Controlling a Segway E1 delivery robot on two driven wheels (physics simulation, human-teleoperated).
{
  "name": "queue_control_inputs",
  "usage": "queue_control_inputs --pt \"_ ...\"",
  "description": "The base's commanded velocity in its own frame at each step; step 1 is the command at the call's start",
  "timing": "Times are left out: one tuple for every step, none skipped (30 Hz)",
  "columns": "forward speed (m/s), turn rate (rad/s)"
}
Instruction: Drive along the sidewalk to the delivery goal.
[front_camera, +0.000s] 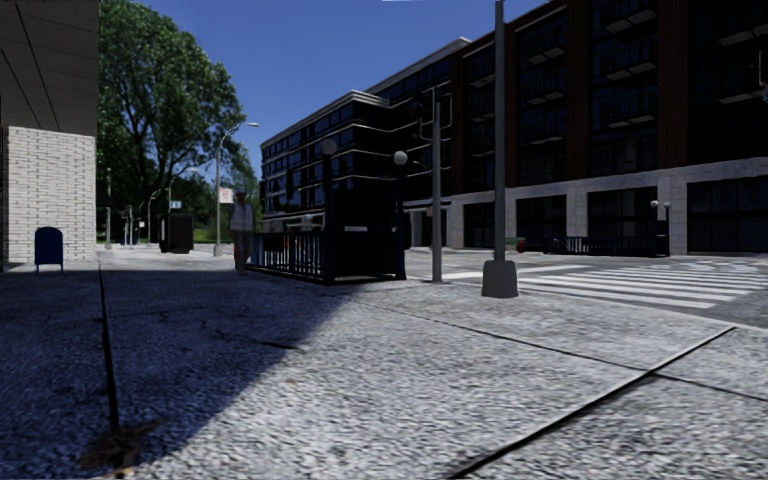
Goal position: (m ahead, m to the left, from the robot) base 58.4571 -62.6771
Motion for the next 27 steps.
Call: queue_control_inputs --pt "2.00 -0.64" --pt "2.00 -0.64" --pt "2.00 -0.64" --pt "2.00 -0.64" --pt "2.00 -0.64" --pt "2.00 -0.64" --pt "2.00 -0.60" --pt "2.00 -0.52" --pt "2.00 -0.50" --pt "2.00 -0.49" --pt "2.00 -0.49" --pt "2.00 -0.49" --pt "2.00 -0.49" --pt "2.00 -0.49" --pt "2.00 -0.49" --pt "2.00 -0.49" --pt "2.00 -0.49" --pt "2.00 -0.49" --pt "2.00 -0.49" --pt "2.00 -0.49" --pt "2.00 -0.49" --pt "2.00 -0.49" --pt "2.00 -0.49" --pt "2.00 -0.49" --pt "2.00 -0.49" --pt "2.00 -0.49" --pt "2.00 -0.49"
